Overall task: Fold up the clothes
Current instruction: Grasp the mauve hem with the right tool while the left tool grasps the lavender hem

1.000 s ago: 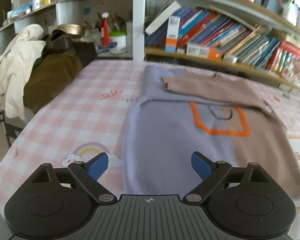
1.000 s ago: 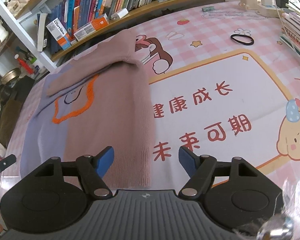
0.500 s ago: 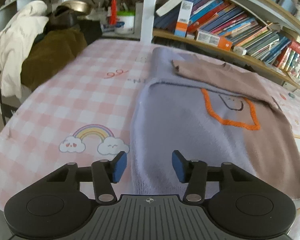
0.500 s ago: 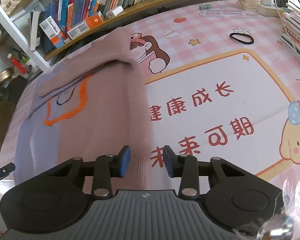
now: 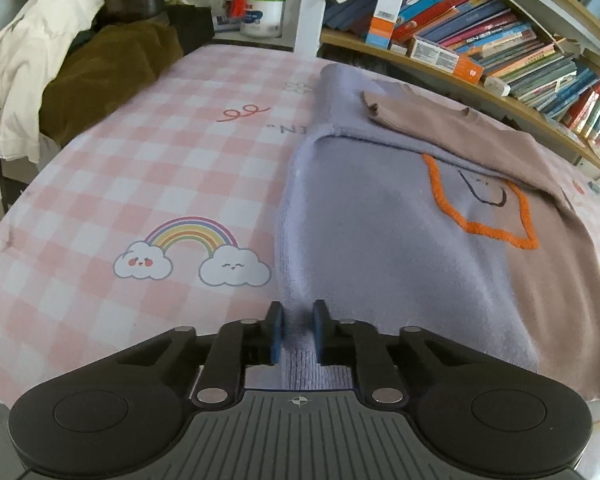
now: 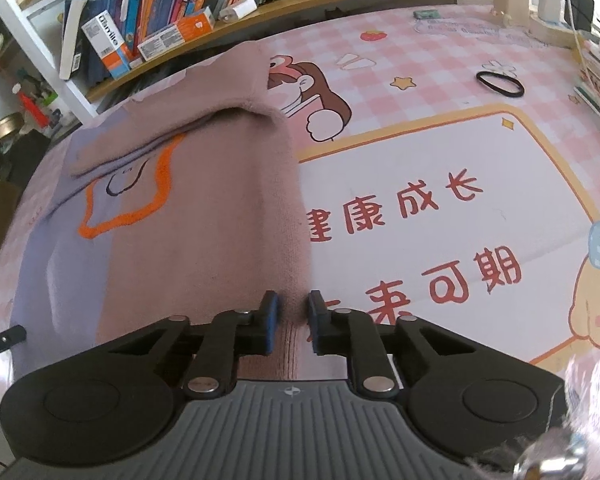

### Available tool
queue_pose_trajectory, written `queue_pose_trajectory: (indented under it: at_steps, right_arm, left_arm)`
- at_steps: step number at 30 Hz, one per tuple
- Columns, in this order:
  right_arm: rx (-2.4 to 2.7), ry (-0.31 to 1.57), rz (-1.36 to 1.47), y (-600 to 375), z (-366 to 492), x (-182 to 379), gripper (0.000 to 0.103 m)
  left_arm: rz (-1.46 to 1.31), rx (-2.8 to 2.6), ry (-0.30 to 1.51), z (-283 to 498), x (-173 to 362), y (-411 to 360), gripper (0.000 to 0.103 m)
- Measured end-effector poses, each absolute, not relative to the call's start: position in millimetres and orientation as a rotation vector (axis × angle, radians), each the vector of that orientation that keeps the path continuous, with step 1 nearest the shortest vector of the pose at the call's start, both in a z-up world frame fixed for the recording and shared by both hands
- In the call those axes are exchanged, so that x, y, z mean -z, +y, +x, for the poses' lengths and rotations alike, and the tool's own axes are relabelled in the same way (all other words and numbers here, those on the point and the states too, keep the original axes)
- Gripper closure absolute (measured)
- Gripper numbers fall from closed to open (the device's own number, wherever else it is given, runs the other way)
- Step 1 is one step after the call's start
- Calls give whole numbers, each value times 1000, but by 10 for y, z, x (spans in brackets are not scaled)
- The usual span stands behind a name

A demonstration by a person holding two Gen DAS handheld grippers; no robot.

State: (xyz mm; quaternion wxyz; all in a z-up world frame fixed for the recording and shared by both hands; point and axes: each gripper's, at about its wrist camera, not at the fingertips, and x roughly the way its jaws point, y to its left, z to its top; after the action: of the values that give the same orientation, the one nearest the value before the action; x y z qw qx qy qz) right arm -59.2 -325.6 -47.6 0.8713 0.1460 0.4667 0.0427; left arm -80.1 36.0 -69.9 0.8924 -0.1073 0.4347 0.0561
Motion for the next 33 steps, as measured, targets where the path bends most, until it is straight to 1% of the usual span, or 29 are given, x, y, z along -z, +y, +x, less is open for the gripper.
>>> queue_pose_trajectory:
  at_steps: [3,6,10,11,12,14,16,18,21,24,29,31,32,33]
  right_arm:
    - [-129,944,279,-3185,-600,417,94]
    - [-223,900,278,-3104,-606,349,94]
    - [-246,923,295,-3063,-561,380,93]
    - [-247,933,309,-3071,-552,393,92]
    - [-244,942,323,-3087,-545,405,88]
    - [-242,970,345,-3108,-528,442,85]
    - [-242,983,353,-3110,-534,467,78]
    - [-241,992,362,-3110,-541,487,73]
    - [-246,994,376,-3096,-537,499,69]
    - [-253,993,400,-3094,-519,505,68]
    - [-299,1027,491,-3100,-523,520,68]
    - [-276,1020,489,-3117,-542,501,70]
    - [-259,1014,492,-3140,-549,491,70]
    - [-237,1005,506,-3183,-550,483,72]
  left_arm:
    - [-217,-84,881,-802,643,318,95]
    - [-214,-65,884,-787,641,293,95]
    - [-210,-40,889,-765,640,260,94]
    - [-209,-34,890,-759,640,252,94]
    - [-211,-38,890,-767,645,261,93]
    - [-222,-40,895,-780,655,284,92]
    - [-230,-41,901,-790,669,301,91]
    - [-238,-42,908,-801,682,318,90]
    - [-250,-44,917,-817,703,343,89]
    - [-260,-46,927,-835,725,365,85]
    - [-277,-38,927,-859,726,381,84]
    - [-291,-27,927,-864,721,388,77]
    - [-296,-16,928,-865,717,379,68]
    - [-301,-3,929,-865,712,370,61]
